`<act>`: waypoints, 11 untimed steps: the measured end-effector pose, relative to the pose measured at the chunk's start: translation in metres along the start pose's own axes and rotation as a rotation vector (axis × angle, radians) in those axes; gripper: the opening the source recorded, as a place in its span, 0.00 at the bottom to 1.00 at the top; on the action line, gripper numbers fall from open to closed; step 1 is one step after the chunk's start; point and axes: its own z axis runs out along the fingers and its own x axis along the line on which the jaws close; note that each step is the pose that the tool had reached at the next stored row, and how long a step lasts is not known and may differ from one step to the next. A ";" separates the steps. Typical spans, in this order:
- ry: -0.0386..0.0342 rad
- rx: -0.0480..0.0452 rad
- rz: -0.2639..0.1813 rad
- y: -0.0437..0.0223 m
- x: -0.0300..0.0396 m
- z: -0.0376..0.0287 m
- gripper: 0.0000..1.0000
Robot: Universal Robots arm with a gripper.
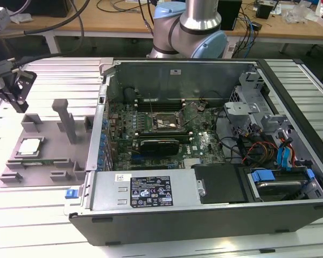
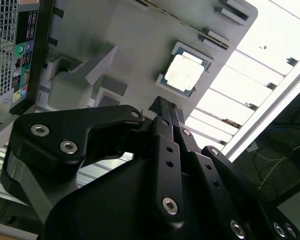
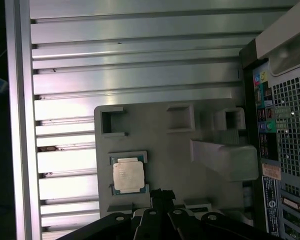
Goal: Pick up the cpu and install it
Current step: 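Pick up the cpu and move it towards the insertion slot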
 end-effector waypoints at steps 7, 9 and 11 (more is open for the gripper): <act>0.0000 0.0000 0.000 -0.0007 0.0095 0.0011 0.11; 0.0000 0.0001 0.000 -0.0009 0.0110 0.0016 0.11; 0.0000 0.0000 0.000 -0.0011 0.0131 0.0027 0.11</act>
